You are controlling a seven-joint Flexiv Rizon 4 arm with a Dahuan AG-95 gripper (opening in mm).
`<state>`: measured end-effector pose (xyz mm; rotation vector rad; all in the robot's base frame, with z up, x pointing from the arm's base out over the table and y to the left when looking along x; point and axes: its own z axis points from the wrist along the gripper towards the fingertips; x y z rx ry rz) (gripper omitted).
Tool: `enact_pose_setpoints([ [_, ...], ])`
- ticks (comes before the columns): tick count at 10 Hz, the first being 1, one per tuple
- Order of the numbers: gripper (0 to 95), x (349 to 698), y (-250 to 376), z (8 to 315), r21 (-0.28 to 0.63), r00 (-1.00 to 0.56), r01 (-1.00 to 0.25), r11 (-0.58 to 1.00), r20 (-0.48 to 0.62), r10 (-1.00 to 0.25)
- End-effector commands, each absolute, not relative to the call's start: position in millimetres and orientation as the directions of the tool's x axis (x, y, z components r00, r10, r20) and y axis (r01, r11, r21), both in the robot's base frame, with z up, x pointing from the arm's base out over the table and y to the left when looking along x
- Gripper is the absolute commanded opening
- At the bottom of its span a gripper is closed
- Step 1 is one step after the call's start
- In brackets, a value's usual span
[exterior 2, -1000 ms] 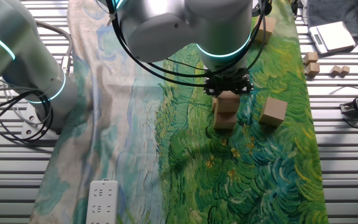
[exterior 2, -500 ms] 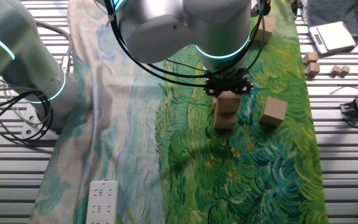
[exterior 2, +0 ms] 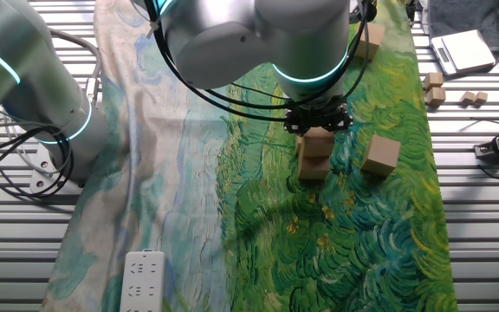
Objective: Stack the blocks into a pyramid shape
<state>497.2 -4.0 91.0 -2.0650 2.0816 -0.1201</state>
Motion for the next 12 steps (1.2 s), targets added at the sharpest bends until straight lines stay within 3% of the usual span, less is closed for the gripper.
enact_pose_setpoints([
  [1,57.0,497.0,-3.8,90.8,-0.198,0.0,-0.98,0.018,-0.091,-0.996],
  [7,57.0,496.8,-3.8,91.5,-0.196,0.006,-0.981,0.013,-0.098,-0.995],
  [8,76.0,496.5,-3.8,92.4,-0.19,0.002,-0.982,0.018,-0.103,-0.995],
  [12,76.0,489.9,-3.1,93.0,-0.187,-0.017,-0.982,0.035,-0.101,-0.995],
])
